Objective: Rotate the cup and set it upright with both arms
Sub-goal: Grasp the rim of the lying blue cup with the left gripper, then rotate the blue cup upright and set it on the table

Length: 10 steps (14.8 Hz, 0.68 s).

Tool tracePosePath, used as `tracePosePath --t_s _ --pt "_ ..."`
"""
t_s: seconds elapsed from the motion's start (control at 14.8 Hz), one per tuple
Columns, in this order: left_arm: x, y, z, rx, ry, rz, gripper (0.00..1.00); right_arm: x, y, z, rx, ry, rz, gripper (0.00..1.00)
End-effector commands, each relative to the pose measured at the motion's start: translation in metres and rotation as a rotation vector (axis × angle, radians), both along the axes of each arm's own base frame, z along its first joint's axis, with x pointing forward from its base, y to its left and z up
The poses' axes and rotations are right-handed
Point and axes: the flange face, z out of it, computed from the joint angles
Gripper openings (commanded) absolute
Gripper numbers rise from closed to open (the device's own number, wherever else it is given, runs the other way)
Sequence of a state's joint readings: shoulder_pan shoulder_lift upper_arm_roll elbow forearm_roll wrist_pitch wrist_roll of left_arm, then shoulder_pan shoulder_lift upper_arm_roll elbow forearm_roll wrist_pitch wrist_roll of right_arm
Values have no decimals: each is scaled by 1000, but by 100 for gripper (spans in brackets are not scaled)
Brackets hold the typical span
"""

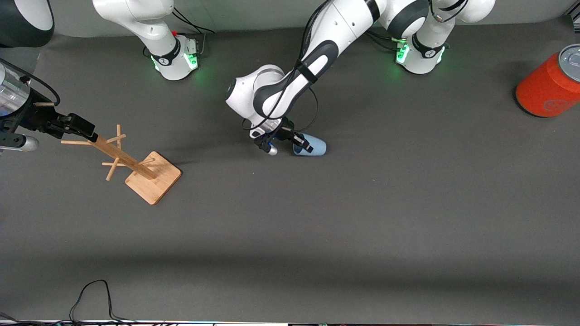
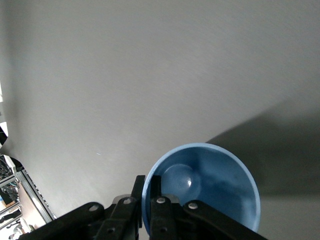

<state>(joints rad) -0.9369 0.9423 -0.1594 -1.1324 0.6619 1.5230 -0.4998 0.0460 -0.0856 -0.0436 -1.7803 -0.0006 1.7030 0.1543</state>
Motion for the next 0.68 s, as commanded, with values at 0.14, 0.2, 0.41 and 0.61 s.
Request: tracePosePath --t_s 0.14,0.2,0.41,0.61 --pt "80 48 104 -165 -27 205 0 -8 1 5 23 -6 19 100" --pt "93 62 130 -232 -8 268 0 -8 2 3 23 -3 19 100" --pt "129 112 206 -398 -2 391 0 -13 11 5 23 11 33 100" --pt "132 153 227 -537 21 457 0 -15 17 9 23 7 43 100"
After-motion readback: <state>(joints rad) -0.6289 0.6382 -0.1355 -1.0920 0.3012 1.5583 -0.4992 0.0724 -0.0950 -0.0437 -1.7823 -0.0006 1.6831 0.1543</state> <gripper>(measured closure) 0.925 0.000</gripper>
